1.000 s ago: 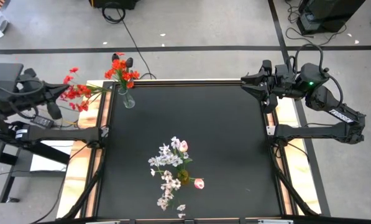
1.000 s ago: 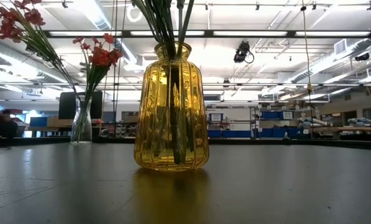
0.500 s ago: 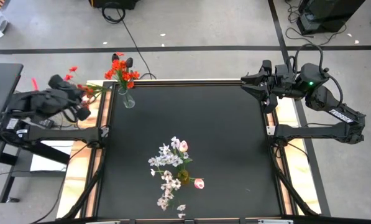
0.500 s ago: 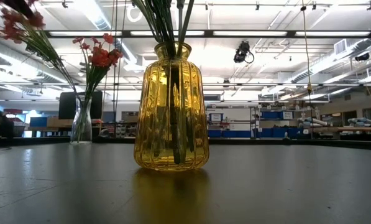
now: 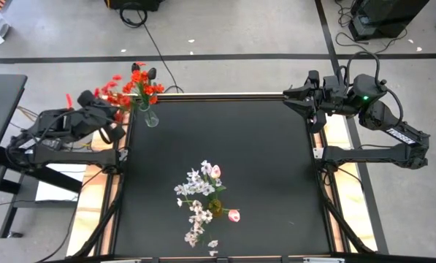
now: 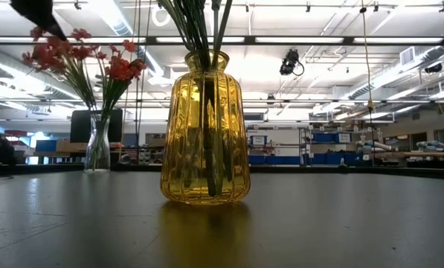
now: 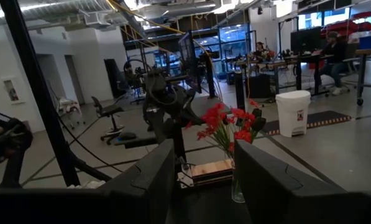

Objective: Sort flowers into vase by color
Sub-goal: Adjust the orange flowers, then return to Home Position

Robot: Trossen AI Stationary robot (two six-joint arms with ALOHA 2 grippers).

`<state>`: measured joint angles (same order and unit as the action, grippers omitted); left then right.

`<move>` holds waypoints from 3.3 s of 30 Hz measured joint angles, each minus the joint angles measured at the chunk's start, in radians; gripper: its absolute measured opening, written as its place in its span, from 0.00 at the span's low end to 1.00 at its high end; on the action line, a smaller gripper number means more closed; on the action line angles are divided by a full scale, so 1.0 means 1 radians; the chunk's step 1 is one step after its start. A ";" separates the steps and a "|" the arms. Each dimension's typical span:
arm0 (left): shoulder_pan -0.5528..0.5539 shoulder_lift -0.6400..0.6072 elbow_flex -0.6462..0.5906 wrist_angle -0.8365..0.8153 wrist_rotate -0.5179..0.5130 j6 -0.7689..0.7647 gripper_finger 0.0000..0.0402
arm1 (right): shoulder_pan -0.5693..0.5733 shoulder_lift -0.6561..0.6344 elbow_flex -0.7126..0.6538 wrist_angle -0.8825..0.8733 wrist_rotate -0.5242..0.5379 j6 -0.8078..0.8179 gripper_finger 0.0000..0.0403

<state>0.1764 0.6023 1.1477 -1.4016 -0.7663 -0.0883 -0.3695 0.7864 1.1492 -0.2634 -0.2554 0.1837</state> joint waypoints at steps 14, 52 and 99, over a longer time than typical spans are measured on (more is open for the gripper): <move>0.000 0.120 0.213 0.121 0.139 -0.039 0.01 | 0.000 0.000 0.000 0.000 0.000 0.000 0.44; -0.004 0.526 0.139 0.887 0.779 0.163 0.01 | 0.000 0.000 0.000 0.000 0.000 0.000 0.44; -0.081 -0.376 -1.108 1.541 0.913 -0.087 0.27 | 0.000 0.000 0.000 0.000 0.000 0.000 0.44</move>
<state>0.0952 0.2260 0.0395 0.1392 0.1467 -0.1753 -0.3696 0.7864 1.1491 -0.2632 -0.2558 0.1837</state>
